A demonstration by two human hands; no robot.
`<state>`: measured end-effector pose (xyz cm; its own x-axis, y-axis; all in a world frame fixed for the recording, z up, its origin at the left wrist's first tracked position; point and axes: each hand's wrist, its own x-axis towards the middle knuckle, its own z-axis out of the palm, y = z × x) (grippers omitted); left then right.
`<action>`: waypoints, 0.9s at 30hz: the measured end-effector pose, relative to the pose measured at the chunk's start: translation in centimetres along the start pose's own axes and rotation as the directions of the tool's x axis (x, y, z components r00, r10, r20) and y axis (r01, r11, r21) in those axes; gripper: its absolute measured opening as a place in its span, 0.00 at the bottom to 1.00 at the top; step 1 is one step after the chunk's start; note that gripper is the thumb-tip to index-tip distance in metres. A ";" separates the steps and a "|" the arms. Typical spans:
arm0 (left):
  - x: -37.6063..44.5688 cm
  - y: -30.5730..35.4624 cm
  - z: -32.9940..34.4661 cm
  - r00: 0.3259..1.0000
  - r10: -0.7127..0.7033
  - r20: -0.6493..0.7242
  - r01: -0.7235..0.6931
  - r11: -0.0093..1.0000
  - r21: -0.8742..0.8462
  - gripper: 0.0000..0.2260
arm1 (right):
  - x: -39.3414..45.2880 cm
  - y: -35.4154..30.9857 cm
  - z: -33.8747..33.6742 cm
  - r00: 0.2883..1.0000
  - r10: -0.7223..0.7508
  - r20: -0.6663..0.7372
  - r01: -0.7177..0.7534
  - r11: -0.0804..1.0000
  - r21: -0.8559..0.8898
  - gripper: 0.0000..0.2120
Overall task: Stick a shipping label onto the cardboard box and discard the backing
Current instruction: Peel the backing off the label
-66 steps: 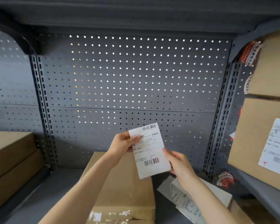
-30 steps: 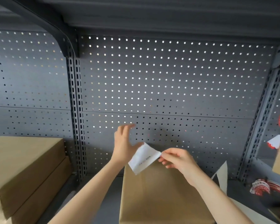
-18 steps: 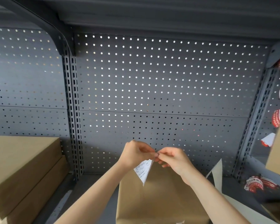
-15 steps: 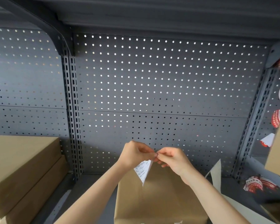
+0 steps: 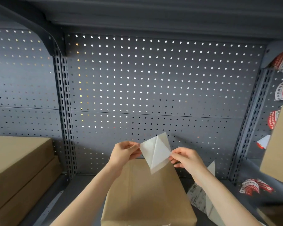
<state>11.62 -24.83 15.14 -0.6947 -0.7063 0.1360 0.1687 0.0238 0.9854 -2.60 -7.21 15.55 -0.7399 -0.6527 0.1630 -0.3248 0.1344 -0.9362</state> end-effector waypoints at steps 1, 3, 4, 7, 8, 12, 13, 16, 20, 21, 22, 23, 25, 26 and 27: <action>0.1 -0.2 0.2 1.000 -0.002 -0.010 0.002 1.000 -0.006 0.08 | 0.0 0.2 -0.7 1.000 0.000 -0.013 -0.001 1.000 -0.020 0.06; 0.2 -0.4 0.5 0.999 -0.003 -0.032 0.002 1.000 -0.020 0.09 | 0.0 0.4 -2.2 0.999 -0.009 -0.037 0.006 0.998 -0.058 0.06; 0.3 -0.5 0.7 0.999 -0.003 -0.046 0.002 1.000 -0.030 0.09 | 0.0 0.5 -2.8 0.999 -0.014 -0.050 0.011 0.997 -0.076 0.06; 0.6 -0.6 0.7 0.996 -0.002 -0.089 -0.002 0.999 -0.052 0.08 | 0.0 0.6 -4.6 0.997 -0.024 -0.079 0.016 0.995 -0.095 0.07; 0.6 -0.6 0.7 0.995 -0.002 -0.104 -0.004 0.998 -0.056 0.08 | 0.1 0.7 -5.0 0.996 -0.025 -0.086 0.017 0.996 -0.092 0.07; 0.8 -0.7 -0.1 0.989 -0.012 -0.151 -0.003 0.995 -0.095 0.07 | 0.6 1.2 -6.0 0.993 -0.010 -0.115 0.003 0.998 -0.057 0.08; 0.8 -0.7 -0.4 0.987 -0.015 -0.159 -0.002 0.994 -0.108 0.06 | 0.6 1.3 -6.1 0.993 -0.005 -0.118 0.000 0.999 -0.041 0.07; 0.8 -0.7 -1.2 0.979 -0.028 -0.200 0.000 0.990 -0.141 0.06 | 1.0 1.6 -6.3 0.992 0.001 -0.129 -0.004 1.000 -0.018 0.07; 1.1 -0.9 -2.6 0.965 -0.069 -0.253 0.023 0.983 -0.181 0.06 | 1.4 1.7 -6.3 0.988 0.000 -0.153 -0.001 1.000 -0.006 0.07; 1.1 -1.0 -3.0 0.961 -0.086 -0.263 0.035 0.980 -0.195 0.06 | 1.4 1.6 -6.3 0.988 -0.004 -0.157 0.004 1.000 -0.004 0.07; 1.2 -1.1 -3.4 0.956 -0.104 -0.273 0.046 0.977 -0.210 0.06 | 1.4 1.6 -6.2 0.987 -0.008 -0.161 0.008 1.000 -0.002 0.08; 1.3 -1.3 -3.8 0.952 -0.119 -0.282 0.055 0.973 -0.224 0.05 | 1.4 1.6 -6.2 0.986 -0.011 -0.164 0.011 1.000 0.000 0.08; 1.3 -1.6 -4.6 0.943 -0.141 -0.302 0.068 0.968 -0.240 0.05 | 1.5 1.5 -6.3 0.985 -0.014 -0.170 0.016 1.000 0.011 0.08; 1.3 -1.8 -5.0 0.935 -0.150 -0.322 0.070 0.966 -0.248 0.04 | 1.6 1.5 -6.4 0.985 -0.012 -0.174 0.016 1.000 0.026 0.08; 1.2 -1.9 -5.5 0.923 -0.162 -0.350 0.069 0.962 -0.263 0.04 | 1.7 1.6 -6.6 0.984 -0.007 -0.179 0.015 0.999 0.044 0.07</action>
<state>14.26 -29.64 12.84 -0.4239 -0.9030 -0.0699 0.2981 -0.2120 0.9307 -8.21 -3.18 16.39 -0.8311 -0.5096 0.2227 -0.3097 0.0914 -0.9464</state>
